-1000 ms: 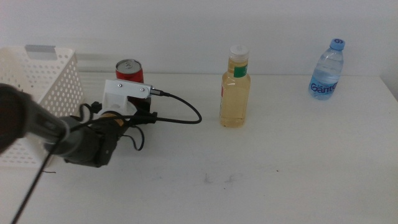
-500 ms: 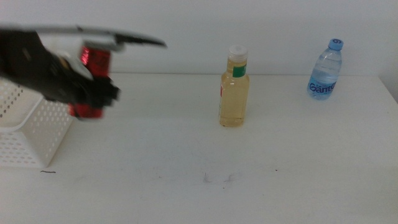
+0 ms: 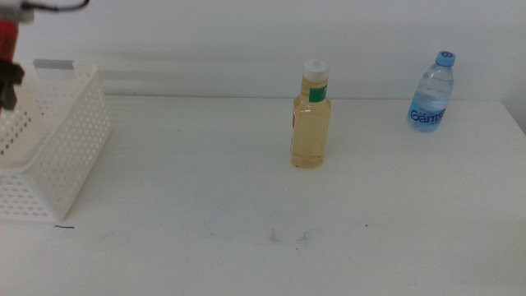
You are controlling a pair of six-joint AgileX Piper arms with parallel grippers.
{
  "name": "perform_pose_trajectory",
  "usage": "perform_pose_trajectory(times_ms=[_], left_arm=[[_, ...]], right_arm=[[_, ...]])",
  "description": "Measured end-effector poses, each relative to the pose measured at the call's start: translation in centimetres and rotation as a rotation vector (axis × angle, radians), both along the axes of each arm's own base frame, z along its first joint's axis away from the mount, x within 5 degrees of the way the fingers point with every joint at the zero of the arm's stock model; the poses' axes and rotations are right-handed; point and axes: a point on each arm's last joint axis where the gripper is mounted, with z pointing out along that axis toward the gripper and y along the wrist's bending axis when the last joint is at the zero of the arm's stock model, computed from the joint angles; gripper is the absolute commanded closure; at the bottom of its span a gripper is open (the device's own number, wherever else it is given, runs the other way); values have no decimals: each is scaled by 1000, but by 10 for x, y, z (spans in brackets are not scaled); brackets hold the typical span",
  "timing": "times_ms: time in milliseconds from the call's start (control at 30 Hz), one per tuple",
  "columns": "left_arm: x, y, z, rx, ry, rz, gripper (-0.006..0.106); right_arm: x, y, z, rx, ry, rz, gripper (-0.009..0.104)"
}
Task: Use arms to grab the bottles and put them into the dustbin to the left of the table.
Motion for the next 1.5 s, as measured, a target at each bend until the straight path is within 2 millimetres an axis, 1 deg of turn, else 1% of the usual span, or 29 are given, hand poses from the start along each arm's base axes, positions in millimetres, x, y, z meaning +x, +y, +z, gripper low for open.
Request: perform_pose_trajectory(times_ms=[67, 267, 333, 400, 500, 667, 767, 800, 867, 933, 1000, 1067, 1100, 1167, 1200, 1267, 1333, 1367, 1400, 1500], left_arm=[[10, 8, -21, -9, 42, 9, 102], [33, 15, -68, -11, 85, 5, 102], [39, 16, -81, -14, 98, 4, 100], [43, 17, -95, -20, 122, 4, 96], [47, 19, -107, -19, 136, 2, 83], [50, 20, -115, -17, 132, 0, 44], [52, 20, -118, -17, 127, 1, 24], [52, 20, -118, -17, 126, 2, 19], [51, 20, -115, -21, 125, 20, 8], [47, 19, -106, -30, 126, 48, 7], [40, 16, -85, -33, 101, 62, 7], [28, 7, -52, -24, 36, 57, 7], [21, 1, -39, -21, 7, 53, 7], [-1, -22, -4, -22, -79, 41, 7], [-12, -33, 7, -27, -113, 33, 7], [-41, -60, 28, -51, -195, 11, 7], [-70, -86, 41, -83, -279, -32, 7], [-83, -98, 42, -96, -312, -59, 7], [-95, -108, 42, -112, -344, -85, 7], [-120, -135, 25, -160, -408, -164, 7]], right_arm=[[0, 0, 0, 0, 0, 0, 5], [0, 0, 0, 0, 0, 0, 5], [0, 0, 0, 0, 0, 0, 5], [0, 0, 0, 0, 0, 0, 5], [0, 0, 0, 0, 0, 0, 5], [0, 0, 0, 0, 0, 0, 5], [0, 0, 0, 0, 0, 0, 5], [0, 0, 0, 0, 0, 0, 5], [0, 0, 0, 0, 0, 0, 5], [0, 0, 0, 0, 0, 0, 5], [0, 0, 0, 0, 0, 0, 5], [0, 0, 0, 0, 0, 0, 5], [0, 0, 0, 0, 0, 0, 5], [0, 0, 0, 0, 0, 0, 5], [0, 0, 0, 0, 0, 0, 5], [0, 0, 0, 0, 0, 0, 5], [0, 0, 0, 0, 0, 0, 5], [0, 0, 0, 0, 0, 0, 5], [0, 0, 0, 0, 0, 0, 5], [0, 0, 0, 0, 0, 0, 5]])
